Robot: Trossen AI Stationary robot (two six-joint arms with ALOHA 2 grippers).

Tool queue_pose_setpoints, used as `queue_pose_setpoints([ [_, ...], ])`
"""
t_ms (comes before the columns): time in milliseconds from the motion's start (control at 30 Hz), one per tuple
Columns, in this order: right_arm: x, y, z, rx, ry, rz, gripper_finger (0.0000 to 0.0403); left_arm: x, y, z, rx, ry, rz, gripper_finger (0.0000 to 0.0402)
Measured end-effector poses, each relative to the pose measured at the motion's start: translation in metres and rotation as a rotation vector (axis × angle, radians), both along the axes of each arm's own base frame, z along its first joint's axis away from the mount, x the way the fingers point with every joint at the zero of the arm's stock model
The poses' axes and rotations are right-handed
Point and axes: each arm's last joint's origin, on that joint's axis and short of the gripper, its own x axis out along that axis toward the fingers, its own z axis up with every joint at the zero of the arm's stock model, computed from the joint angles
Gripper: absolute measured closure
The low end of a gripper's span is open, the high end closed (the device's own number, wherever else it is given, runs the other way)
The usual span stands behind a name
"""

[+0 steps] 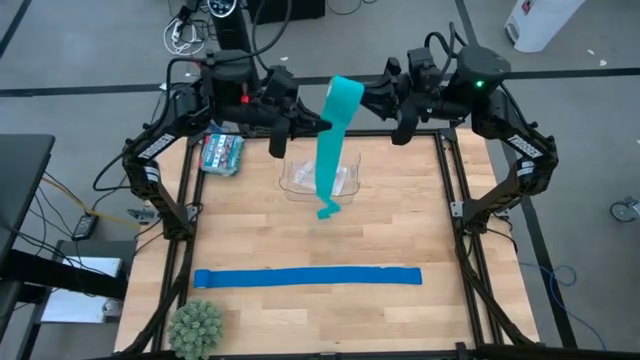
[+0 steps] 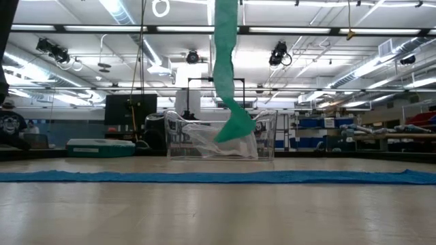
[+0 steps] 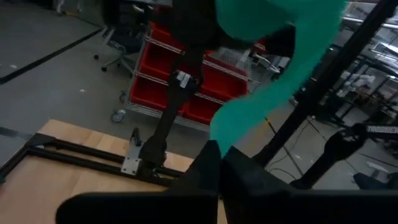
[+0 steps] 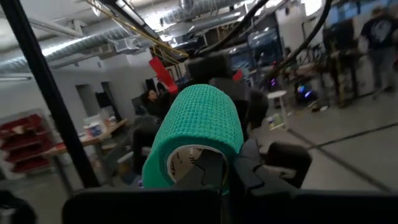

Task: Roll bandage
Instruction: Roll the green bandage

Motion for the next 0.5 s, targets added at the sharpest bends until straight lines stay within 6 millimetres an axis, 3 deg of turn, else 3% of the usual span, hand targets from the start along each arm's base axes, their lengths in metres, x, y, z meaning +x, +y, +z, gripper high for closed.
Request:
queue_pose_setpoints([
  [333,-0.001,-0.009,-0.008,0.258,0.081,0.095,0.0403,-0.006,0.000,-0.016,0.046,0.179,0.050,0.0399],
  [500,-0.002,-0.013,-0.011,0.336,0.110,0.118,0.0403,-0.007,0.000,-0.017,0.072,0.189,0.076,0.0400],
])
